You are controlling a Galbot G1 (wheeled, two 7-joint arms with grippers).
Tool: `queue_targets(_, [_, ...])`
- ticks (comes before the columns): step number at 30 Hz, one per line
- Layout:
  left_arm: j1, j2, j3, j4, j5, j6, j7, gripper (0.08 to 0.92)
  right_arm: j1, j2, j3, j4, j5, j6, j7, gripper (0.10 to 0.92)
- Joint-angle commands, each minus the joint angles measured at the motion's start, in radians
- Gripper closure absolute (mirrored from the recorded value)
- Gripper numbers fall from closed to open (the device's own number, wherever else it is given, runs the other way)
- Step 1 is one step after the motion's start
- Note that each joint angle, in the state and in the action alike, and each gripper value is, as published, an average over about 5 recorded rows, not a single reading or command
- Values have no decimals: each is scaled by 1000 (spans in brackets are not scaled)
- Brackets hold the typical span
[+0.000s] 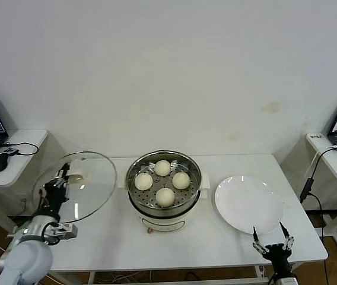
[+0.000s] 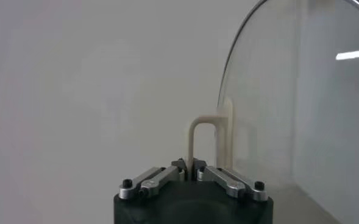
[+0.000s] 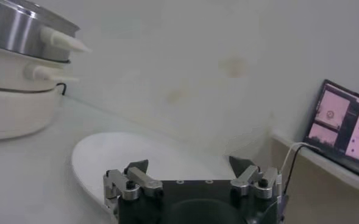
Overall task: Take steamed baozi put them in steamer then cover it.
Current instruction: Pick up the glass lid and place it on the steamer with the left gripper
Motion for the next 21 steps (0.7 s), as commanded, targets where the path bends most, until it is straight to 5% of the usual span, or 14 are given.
queue_targets(1, [-201, 28, 333, -73, -63, 190, 62, 863, -2, 19, -28, -2, -50, 5, 6, 202])
queue_targets(9, [-348, -128, 488, -4, 202, 239, 177, 863, 1, 40, -49, -18, -109, 20, 23, 203])
queue_targets(21, [-489, -250, 591, 126, 379, 268, 302, 863, 6, 61, -58, -42, -169, 35, 37, 203])
